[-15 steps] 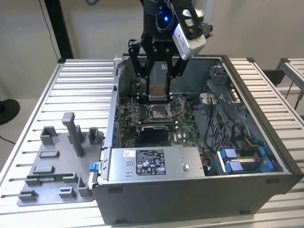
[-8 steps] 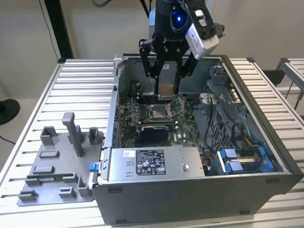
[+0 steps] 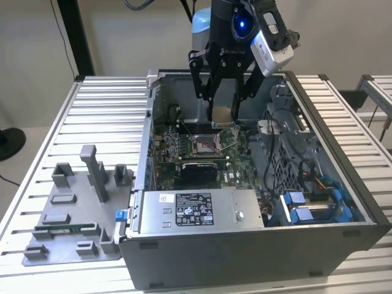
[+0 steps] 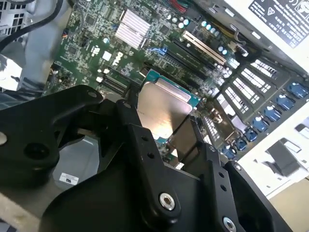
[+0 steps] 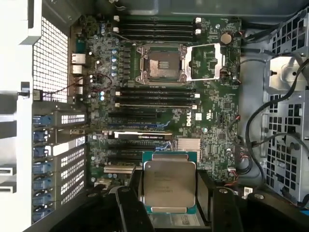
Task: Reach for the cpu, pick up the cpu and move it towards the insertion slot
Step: 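Pick up the cpu and move it towards the insertion slot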
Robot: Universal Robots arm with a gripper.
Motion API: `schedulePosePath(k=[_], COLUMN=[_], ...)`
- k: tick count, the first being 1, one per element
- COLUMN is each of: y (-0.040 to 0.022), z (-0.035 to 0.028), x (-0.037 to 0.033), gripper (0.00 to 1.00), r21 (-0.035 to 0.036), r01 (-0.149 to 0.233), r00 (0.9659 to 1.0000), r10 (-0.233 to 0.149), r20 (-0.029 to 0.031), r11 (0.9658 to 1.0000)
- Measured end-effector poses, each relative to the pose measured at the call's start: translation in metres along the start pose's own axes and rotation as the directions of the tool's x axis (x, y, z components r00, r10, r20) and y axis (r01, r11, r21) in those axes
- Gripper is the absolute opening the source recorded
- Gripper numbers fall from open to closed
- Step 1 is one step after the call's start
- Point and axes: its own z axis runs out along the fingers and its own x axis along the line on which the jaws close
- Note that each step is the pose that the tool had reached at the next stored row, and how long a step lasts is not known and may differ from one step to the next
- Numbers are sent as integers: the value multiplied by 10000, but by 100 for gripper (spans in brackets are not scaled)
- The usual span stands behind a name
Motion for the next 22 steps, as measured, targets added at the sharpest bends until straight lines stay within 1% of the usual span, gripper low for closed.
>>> schedulePosePath(k=[11,14,16,22], y=[0,13,31,125], z=[0,1,2,10], x=[-2,-3,-2,0], gripper=[0,0,0,0], r21=[0,0,1,1], r01=[-1,0,0,0], r00=[10000,10000,10000,10000], r10=[1,0,0,0], r20=[0,1,0,0], r11=[10000,10000,10000,10000])
